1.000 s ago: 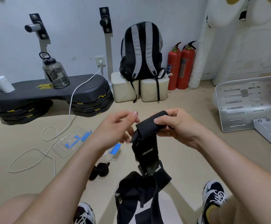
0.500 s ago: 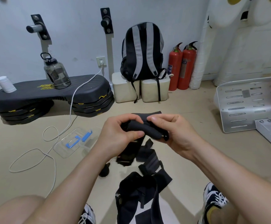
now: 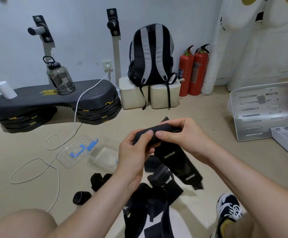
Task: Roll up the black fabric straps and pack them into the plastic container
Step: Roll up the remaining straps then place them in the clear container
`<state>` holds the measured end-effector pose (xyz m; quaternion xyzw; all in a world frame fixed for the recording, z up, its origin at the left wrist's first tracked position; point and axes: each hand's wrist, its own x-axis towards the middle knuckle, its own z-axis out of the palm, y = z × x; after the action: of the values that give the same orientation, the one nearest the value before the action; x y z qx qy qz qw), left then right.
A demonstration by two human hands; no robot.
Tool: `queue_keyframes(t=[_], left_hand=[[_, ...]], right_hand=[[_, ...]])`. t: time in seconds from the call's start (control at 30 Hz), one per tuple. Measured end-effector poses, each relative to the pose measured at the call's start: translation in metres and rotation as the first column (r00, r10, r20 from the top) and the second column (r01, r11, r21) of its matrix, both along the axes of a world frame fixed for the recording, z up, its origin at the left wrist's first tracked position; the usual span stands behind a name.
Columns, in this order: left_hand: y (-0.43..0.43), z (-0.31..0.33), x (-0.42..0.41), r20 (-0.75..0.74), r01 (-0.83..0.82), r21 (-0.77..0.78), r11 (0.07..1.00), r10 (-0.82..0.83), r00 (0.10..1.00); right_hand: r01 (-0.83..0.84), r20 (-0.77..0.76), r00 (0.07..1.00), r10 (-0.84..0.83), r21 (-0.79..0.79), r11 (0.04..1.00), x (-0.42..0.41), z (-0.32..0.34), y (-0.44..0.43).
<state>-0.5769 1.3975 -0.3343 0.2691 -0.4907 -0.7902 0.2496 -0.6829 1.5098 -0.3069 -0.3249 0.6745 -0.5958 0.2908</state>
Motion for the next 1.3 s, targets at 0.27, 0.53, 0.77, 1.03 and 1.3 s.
queue_keyframes(t=[0.27, 0.53, 0.77, 1.03, 1.3], left_hand=[[0.015, 0.0, 0.005, 0.201, 0.316, 0.033, 0.948, -0.316, 0.927], [0.007, 0.004, 0.009, 0.49, 0.6, -0.435, 0.672, -0.382, 0.783], [-0.04, 0.015, 0.0, 0.315, 0.366, -0.691, 0.623, -0.195, 0.929], [-0.034, 0.012, -0.001, 0.077, 0.404, -0.369, 0.837, -0.406, 0.911], [-0.02, 0.01, -0.004, 0.111, 0.264, -0.325, 0.908, -0.24, 0.964]], right_hand=[[0.178, -0.268, 0.948, -0.169, 0.009, 0.984, 0.001, -0.002, -0.003], [0.145, -0.243, 0.963, -0.113, 0.116, 0.983, -0.004, -0.002, 0.002], [-0.051, -0.17, 0.981, 0.095, 0.242, 0.969, -0.016, 0.016, 0.014], [-0.101, 0.247, 0.963, 0.104, -0.024, 0.995, -0.016, 0.015, 0.013], [0.061, 0.259, 0.964, -0.064, 0.018, 0.998, -0.01, 0.004, 0.005]])
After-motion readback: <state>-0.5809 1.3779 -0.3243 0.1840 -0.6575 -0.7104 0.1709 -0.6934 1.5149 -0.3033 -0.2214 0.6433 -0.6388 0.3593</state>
